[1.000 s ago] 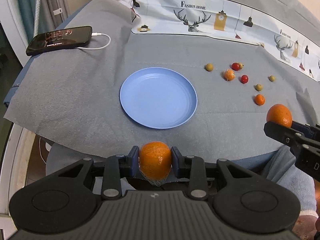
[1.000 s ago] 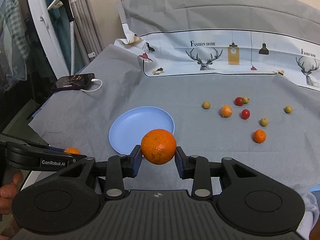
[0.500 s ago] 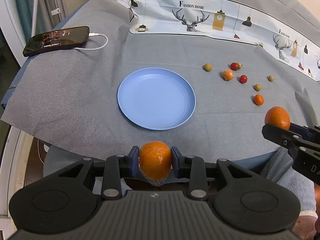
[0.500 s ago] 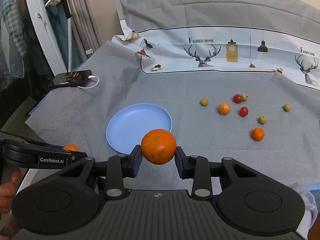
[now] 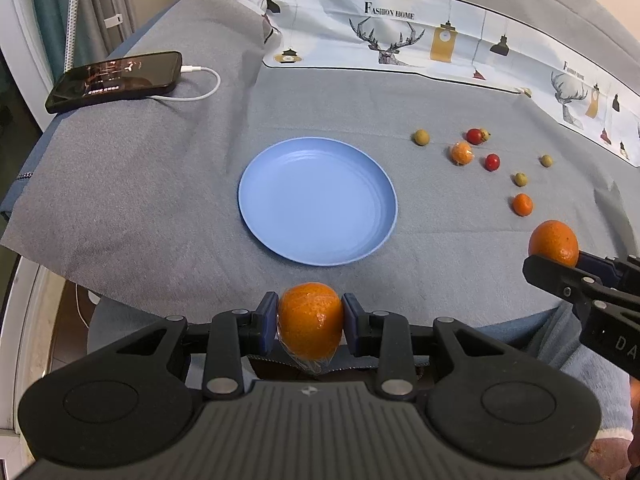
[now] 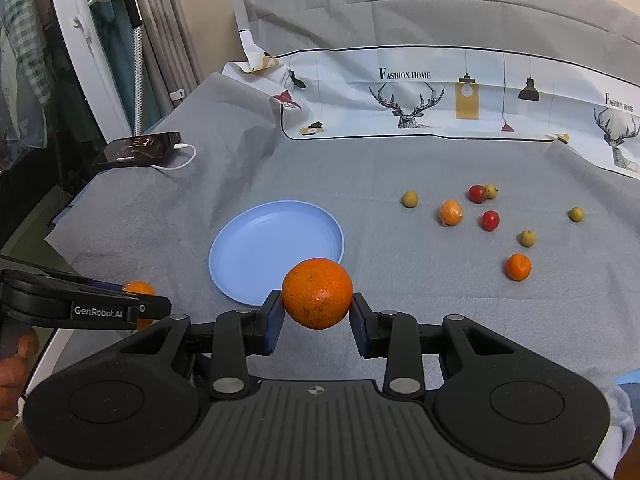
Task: Organize fruits
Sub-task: 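Carry both held oranges over the blue plate with both tools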
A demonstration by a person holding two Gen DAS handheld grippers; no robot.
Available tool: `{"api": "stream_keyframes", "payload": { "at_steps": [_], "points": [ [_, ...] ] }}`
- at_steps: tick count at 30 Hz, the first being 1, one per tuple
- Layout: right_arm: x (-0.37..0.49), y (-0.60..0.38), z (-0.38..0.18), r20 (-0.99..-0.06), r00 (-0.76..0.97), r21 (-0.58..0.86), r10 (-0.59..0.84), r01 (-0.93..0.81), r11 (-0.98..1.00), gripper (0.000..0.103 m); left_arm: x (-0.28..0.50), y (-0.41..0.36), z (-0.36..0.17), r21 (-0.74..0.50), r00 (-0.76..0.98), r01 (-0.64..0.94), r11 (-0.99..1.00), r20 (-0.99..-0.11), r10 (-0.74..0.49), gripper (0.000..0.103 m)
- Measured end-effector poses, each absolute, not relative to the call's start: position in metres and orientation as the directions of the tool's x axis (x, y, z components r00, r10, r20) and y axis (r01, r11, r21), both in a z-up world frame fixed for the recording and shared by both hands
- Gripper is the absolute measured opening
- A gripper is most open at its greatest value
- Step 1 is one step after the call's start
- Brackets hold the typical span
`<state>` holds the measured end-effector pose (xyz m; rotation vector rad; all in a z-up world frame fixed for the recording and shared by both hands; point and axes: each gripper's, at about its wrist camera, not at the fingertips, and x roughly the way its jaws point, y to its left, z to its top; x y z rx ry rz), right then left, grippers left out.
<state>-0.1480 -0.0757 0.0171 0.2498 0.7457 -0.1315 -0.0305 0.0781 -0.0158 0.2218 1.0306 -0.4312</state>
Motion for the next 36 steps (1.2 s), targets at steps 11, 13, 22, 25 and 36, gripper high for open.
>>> {"api": "stream_keyframes", "payload": {
  "at_steps": [11, 13, 22, 25, 36],
  "points": [
    [-0.118, -0.078, 0.004, -0.709, 0.705, 0.179, -0.013, 0.198, 0.964, 0.037, 0.003, 0.071, -0.017, -0.015, 0.451, 0.428, 0.904, -0.863, -0.228, 0.037],
    [-0.112, -0.079, -0.001, -0.717, 0.697, 0.183, -0.008, 0.199, 0.963, 0.037, 0.01, 0.068, -0.021, -0.013, 0.447, 0.424, 0.906, -0.867, -0.221, 0.037],
    [-0.073, -0.082, -0.023, -0.748, 0.664, 0.192, 0.017, 0.193, 0.962, 0.037, 0.05, 0.051, -0.047, 0.016, 0.419, 0.426, 0.905, -0.889, -0.182, 0.037],
    [-0.06, -0.081, -0.033, -0.757, 0.652, 0.186, 0.025, 0.179, 0.966, 0.037, 0.063, 0.046, -0.06, 0.024, 0.401, 0.425, 0.905, -0.901, -0.165, 0.037],
    [-0.011, -0.079, -0.072, -0.799, 0.599, 0.156, 0.043, 0.138, 0.978, 0.037, 0.102, 0.027, -0.104, 0.065, 0.357, 0.439, 0.896, -0.928, -0.108, 0.037]
  ]
}}
